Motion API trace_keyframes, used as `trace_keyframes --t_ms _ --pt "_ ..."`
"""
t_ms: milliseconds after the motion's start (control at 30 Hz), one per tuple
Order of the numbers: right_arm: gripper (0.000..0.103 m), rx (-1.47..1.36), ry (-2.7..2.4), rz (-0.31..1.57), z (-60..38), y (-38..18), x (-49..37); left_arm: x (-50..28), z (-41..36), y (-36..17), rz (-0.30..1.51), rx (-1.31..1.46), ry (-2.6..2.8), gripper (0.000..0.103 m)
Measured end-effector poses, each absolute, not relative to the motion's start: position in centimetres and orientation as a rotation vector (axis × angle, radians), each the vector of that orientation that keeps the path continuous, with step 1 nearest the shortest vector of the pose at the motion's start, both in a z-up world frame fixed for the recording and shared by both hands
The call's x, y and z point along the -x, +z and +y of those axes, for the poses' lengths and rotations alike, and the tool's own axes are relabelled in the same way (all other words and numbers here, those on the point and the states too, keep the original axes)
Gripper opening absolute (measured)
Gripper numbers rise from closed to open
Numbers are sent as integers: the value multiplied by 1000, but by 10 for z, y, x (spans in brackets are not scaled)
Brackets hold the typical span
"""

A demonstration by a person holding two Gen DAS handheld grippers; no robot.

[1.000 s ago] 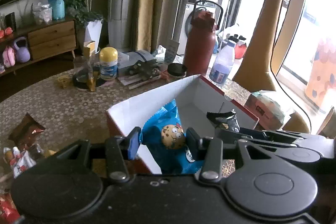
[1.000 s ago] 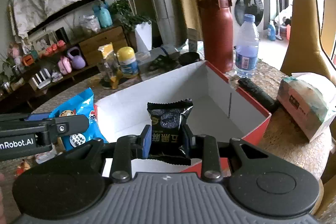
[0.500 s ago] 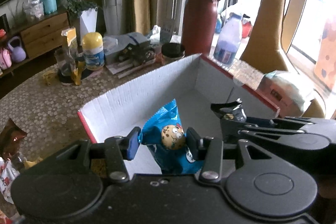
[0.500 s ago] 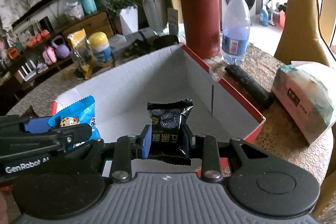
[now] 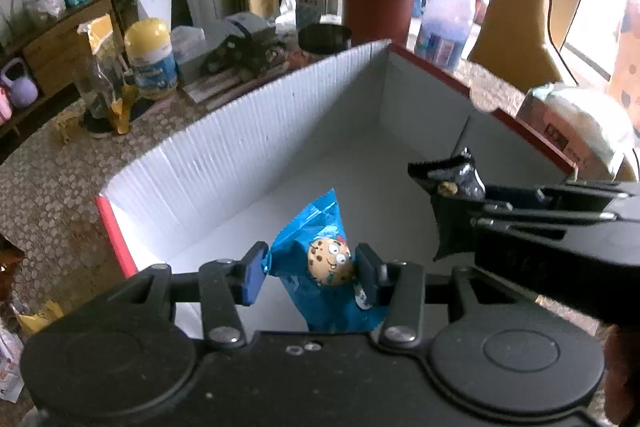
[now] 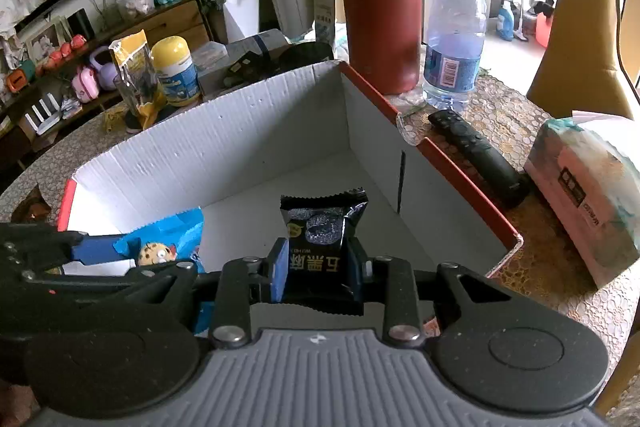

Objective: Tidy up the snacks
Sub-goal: 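Carry the blue bag and black packet with both grippers over the red box, then open both grippers to drop the blue bag and black packet into the box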

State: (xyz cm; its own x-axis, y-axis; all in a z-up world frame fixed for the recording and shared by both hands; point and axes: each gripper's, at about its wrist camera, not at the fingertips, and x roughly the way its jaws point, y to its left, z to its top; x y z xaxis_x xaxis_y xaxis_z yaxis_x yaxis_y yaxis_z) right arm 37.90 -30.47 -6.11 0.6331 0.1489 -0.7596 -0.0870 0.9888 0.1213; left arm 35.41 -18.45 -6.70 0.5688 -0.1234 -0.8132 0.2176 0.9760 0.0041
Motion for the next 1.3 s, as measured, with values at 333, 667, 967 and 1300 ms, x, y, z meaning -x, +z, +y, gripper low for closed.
trace_keyframes --t_ms 333,667,967,1300 --pt "30 -63 121 886 -301 -61 -379 -358 -182 -79 1005 -112 -187 50" --pt "31 -74 96 873 -305 -54 -371 -348 -181 -64 949 -101 -189 79" --pt "53 -72 103 823 -302 -30 -349 -326 -163 -37 893 -68 -173 85" --pt "60 -61 132 783 -288 -2 -310 -290 -136 -3 830 -24 -169 88"
